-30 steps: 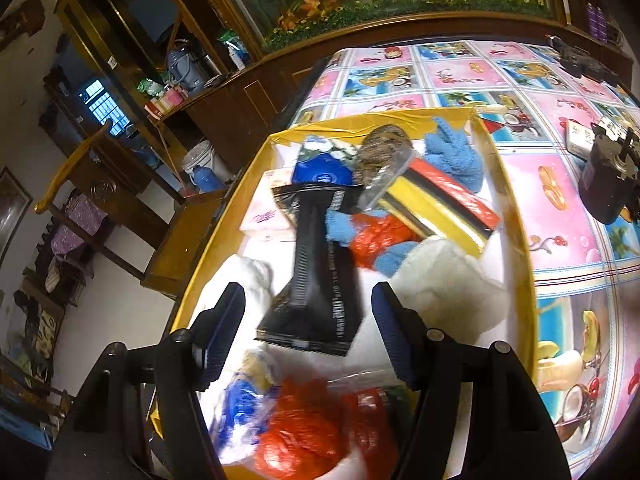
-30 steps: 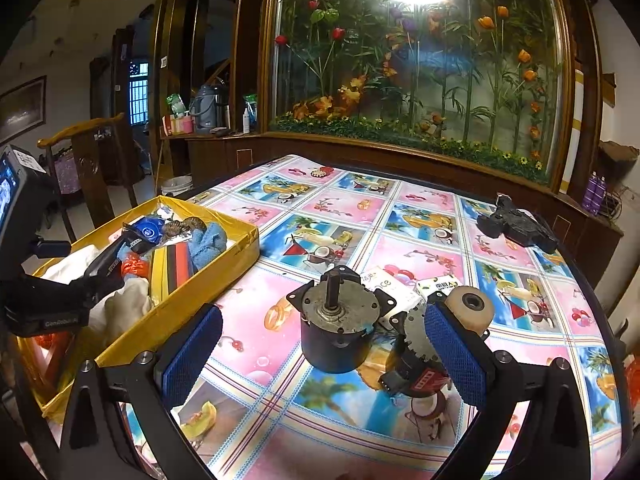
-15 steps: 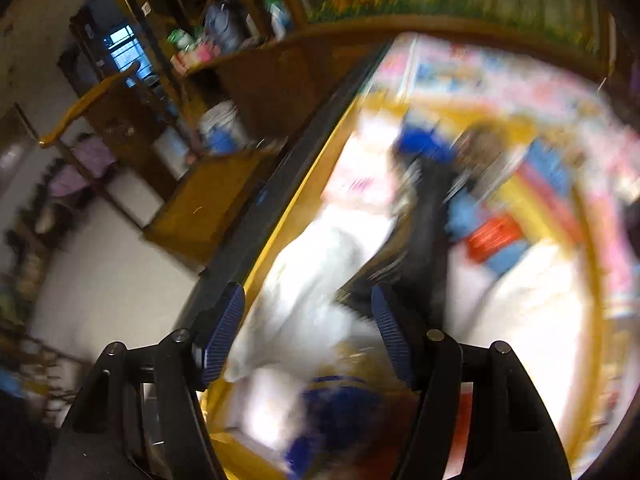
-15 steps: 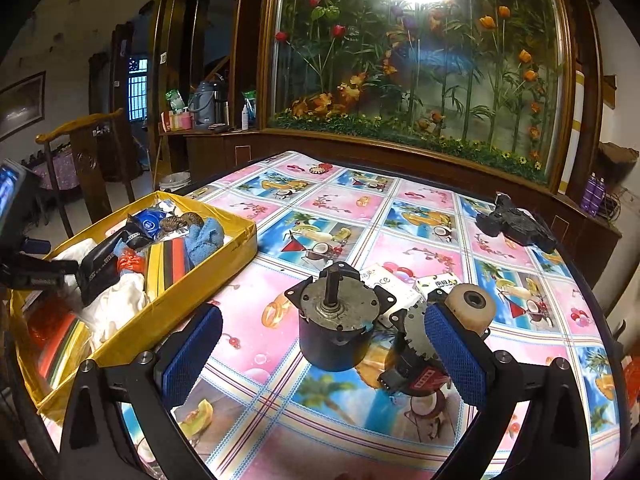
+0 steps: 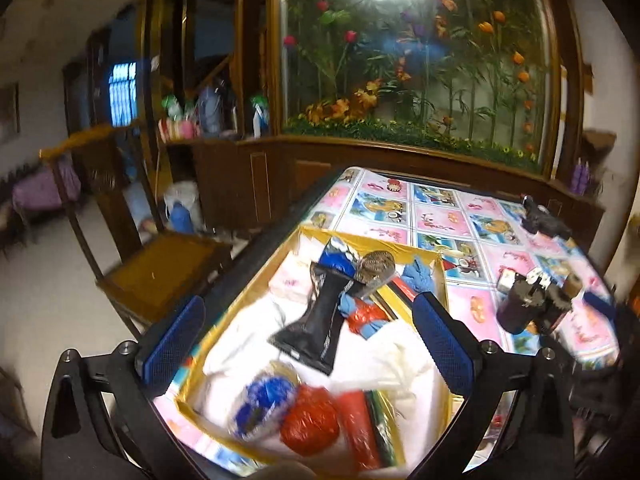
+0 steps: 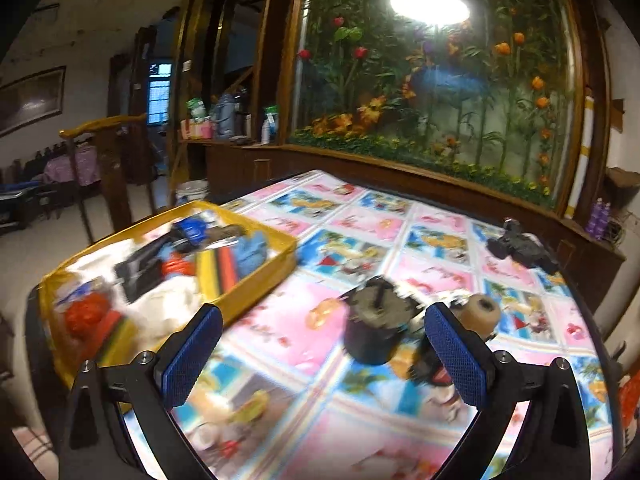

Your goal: Organize soft objects

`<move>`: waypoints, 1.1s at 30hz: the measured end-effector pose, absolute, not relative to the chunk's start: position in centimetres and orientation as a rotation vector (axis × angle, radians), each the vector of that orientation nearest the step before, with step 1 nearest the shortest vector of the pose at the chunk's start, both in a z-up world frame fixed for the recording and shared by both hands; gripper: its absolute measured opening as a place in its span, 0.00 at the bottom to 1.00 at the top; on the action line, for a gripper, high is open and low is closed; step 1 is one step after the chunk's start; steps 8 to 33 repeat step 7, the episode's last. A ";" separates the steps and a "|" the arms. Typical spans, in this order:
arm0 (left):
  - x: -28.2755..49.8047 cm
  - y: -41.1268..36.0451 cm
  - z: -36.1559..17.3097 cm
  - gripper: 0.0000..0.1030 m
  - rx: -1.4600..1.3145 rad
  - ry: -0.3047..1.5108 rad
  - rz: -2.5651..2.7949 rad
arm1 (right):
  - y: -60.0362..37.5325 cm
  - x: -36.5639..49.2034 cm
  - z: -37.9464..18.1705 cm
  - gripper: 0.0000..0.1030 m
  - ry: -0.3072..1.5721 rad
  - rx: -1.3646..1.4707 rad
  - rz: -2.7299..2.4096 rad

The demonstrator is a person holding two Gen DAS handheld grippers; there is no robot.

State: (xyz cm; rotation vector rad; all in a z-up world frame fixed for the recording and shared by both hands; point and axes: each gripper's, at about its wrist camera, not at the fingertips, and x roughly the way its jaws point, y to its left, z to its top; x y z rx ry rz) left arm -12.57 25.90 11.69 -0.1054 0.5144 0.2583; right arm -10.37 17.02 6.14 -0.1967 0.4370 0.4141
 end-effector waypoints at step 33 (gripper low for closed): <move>-13.9 26.0 11.1 1.00 -0.117 0.578 0.362 | 18.4 -12.7 5.0 1.00 0.577 -0.211 0.530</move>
